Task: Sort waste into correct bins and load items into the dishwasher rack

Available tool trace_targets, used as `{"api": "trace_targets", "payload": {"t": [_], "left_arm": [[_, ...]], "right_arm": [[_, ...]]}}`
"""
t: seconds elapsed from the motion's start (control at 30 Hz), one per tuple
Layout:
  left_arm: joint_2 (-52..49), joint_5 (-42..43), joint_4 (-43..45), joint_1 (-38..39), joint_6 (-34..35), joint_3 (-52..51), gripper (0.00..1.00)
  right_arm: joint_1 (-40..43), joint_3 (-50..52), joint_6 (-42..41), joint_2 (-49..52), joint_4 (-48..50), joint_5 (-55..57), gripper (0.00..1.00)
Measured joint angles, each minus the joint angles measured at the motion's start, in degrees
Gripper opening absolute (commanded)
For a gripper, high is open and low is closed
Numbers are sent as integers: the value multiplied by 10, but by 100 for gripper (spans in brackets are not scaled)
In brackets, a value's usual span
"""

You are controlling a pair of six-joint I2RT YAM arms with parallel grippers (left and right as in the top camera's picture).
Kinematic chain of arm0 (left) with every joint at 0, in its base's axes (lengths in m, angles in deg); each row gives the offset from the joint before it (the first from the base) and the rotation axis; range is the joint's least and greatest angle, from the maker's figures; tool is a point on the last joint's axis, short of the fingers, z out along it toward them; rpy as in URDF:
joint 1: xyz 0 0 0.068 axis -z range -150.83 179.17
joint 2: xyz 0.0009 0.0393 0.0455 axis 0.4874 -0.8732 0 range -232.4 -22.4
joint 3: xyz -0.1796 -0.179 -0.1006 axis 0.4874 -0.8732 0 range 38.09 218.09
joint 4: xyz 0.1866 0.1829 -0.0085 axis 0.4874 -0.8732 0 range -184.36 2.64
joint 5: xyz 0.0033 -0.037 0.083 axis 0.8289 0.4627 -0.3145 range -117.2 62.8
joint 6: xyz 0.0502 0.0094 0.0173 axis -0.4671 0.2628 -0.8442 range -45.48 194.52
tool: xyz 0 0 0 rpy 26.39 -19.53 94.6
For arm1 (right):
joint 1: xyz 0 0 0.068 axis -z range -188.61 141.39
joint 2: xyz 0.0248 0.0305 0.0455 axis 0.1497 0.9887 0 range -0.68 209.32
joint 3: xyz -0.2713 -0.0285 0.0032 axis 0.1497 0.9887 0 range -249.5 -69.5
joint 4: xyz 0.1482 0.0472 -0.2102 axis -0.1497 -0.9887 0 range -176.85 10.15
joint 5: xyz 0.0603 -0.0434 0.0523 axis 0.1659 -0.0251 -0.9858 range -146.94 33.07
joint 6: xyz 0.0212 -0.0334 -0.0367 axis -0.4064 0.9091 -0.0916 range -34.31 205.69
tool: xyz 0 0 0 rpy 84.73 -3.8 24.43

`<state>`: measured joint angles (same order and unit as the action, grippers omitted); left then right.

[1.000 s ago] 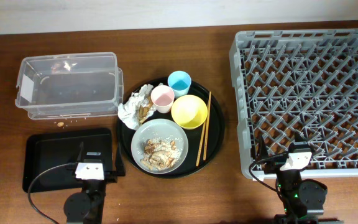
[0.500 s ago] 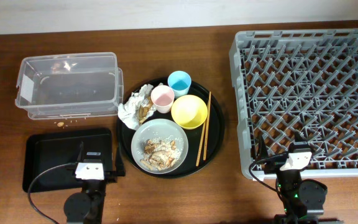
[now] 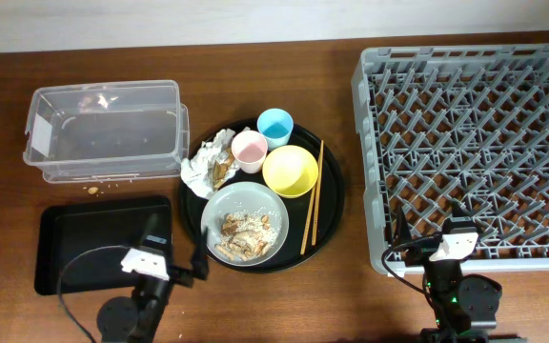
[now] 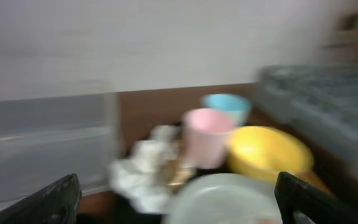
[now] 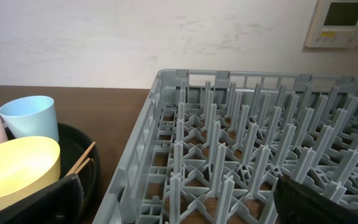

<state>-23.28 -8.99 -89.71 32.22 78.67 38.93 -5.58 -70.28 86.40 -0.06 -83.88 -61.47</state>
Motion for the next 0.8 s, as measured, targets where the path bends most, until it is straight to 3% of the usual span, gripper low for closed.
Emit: {"api": "trace_targets", "payload": {"t": [0.2, 0.33, 0.53, 0.6, 0.7, 0.8], "left_arm": [[0, 164, 90, 0, 37, -2, 99], [-1, 178, 89, 0, 51, 17, 99], [-123, 112, -115, 1, 12, 195, 99], [-209, 98, -179, 1, -16, 276, 99], [-392, 76, -360, 1, -66, 447, 99], [-549, 72, -460, 2, -92, 584, 99]], "right_arm": [[0, 0, 0, 0, 0, 0, 99], [0, 0, 0, 0, 0, 0, 99], [0, 0, 0, 0, 0, 0, 99], [0, 0, 0, 0, 0, 0, 99], [0, 0, 0, 0, 0, 0, 99], [0, 0, 0, 0, 1, 0, 99]]}}
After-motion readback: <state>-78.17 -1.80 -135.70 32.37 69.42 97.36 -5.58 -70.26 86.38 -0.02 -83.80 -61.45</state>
